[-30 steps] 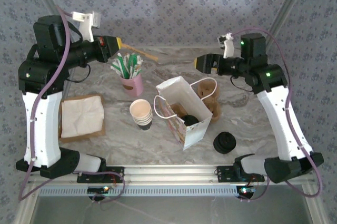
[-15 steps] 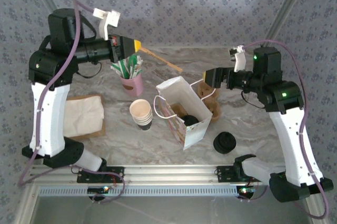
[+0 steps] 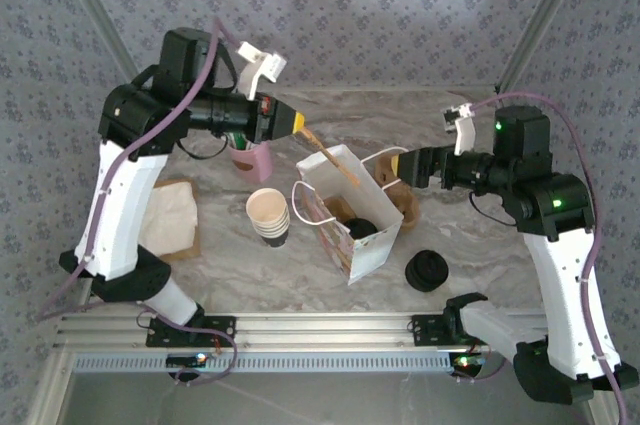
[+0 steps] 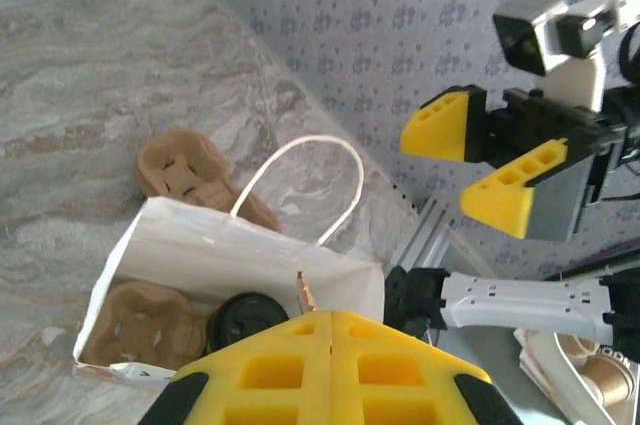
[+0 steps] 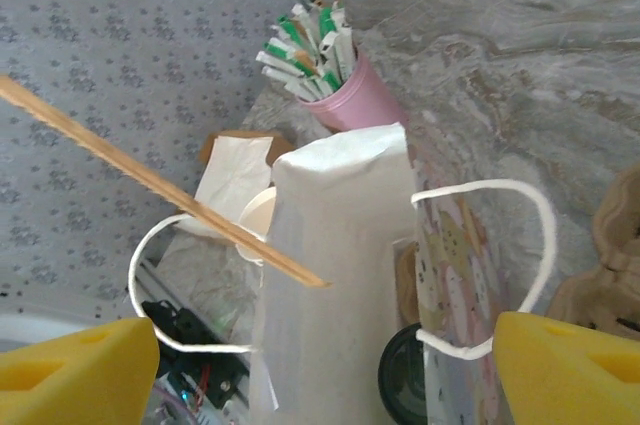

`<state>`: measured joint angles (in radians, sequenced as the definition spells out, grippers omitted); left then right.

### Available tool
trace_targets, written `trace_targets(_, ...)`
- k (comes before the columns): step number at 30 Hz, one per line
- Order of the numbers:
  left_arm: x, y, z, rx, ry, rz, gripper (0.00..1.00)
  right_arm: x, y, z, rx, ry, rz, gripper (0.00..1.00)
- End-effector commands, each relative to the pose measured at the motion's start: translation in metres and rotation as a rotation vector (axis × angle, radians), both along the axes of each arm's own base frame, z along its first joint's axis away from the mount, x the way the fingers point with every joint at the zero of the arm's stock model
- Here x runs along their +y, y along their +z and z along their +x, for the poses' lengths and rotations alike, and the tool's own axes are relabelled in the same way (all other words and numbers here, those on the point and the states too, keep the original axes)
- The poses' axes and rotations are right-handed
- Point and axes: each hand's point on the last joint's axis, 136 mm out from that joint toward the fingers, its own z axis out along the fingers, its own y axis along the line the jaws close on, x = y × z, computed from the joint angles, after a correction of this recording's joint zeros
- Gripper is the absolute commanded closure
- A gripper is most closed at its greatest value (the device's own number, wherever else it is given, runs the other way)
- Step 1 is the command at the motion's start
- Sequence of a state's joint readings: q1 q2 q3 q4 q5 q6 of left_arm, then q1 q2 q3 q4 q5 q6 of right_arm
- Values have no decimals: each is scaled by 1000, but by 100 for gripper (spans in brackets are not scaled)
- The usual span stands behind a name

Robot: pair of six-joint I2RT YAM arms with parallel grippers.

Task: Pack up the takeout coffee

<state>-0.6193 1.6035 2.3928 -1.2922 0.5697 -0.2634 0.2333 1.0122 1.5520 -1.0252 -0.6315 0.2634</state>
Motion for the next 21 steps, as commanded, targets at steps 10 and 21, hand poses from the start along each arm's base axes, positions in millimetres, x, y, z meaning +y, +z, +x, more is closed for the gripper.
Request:
trace_targets(10, -11, -36, 11, -21, 19, 177, 100, 12, -21, -14, 72, 97, -4, 12)
trace_targets(21, -14, -54, 30, -72, 76, 298, 100, 14, -32, -12, 90, 97, -33, 12)
